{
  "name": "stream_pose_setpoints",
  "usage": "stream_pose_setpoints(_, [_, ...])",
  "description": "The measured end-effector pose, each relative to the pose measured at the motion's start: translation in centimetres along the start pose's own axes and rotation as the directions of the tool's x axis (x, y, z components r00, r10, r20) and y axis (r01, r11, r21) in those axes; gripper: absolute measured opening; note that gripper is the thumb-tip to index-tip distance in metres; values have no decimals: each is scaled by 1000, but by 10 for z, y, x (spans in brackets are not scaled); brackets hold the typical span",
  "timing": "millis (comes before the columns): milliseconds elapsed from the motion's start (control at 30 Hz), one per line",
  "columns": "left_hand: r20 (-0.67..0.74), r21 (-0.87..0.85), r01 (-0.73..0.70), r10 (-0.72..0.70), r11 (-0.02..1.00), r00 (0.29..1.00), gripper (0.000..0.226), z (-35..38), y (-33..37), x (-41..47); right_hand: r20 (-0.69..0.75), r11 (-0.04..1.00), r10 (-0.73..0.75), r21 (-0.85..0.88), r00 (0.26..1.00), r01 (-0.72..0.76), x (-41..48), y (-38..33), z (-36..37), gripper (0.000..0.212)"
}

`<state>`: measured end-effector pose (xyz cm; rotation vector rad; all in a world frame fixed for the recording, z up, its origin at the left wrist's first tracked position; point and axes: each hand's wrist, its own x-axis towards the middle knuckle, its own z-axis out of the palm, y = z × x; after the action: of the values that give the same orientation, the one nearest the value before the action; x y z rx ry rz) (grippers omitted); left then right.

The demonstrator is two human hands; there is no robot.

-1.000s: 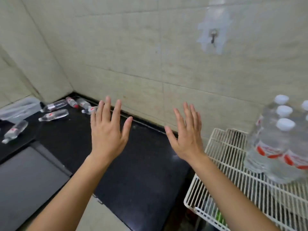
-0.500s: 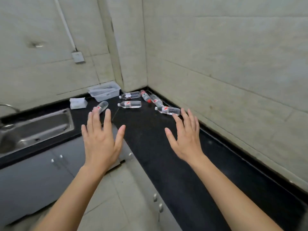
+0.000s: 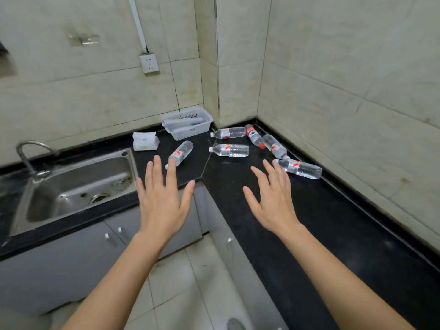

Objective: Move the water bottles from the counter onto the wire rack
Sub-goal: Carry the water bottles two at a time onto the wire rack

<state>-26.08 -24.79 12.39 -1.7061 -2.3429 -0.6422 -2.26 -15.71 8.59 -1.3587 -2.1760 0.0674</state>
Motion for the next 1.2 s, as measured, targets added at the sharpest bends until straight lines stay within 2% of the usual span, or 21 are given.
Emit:
stream_pose_setpoints(100, [42, 23, 0, -1, 1000, 999, 74, 36, -16, 58, 35, 999, -36, 20, 999, 35, 62, 10, 50, 58])
stream_pose_setpoints(233, [150, 58, 70, -78, 996, 986, 74, 75, -36, 136, 156, 999, -40, 14, 987, 38, 141, 25, 113, 64])
stream_pose_setpoints(367, [185, 111, 46, -66, 993, 981, 74, 97, -58, 200, 231, 999, -34, 8, 972, 34, 208, 26, 147, 65])
stream_pose_setpoints(633, [330, 115, 83, -117, 990, 937, 72, 165, -104, 290, 397, 998, -4, -52, 918, 27, 286, 43, 218, 65])
stream_pose_setpoints(733, [466, 140, 43, -104, 989, 879, 69, 205, -127, 326, 504, 995, 64, -97, 861, -17, 304, 49, 249, 66])
stream_pose_setpoints(933, [731, 126, 34, -116, 991, 672, 78, 309, -177, 399, 609, 961, 251, -247, 753, -121, 356, 69, 321, 69])
stream_pose_setpoints(1067, [837, 74, 55, -92, 996, 540, 88, 362, -198, 433, 658, 924, 367, -338, 658, -178, 392, 77, 358, 74])
stream_pose_setpoints(1133, [863, 18, 72, -52, 997, 503, 88, 381, -201, 441, 668, 919, 383, -343, 638, -193, 409, 82, 375, 79])
stream_pose_setpoints(1200, [864, -33, 71, -8, 997, 503, 85, 395, -200, 449, 681, 909, 410, -358, 606, -213, 420, 88, 390, 90])
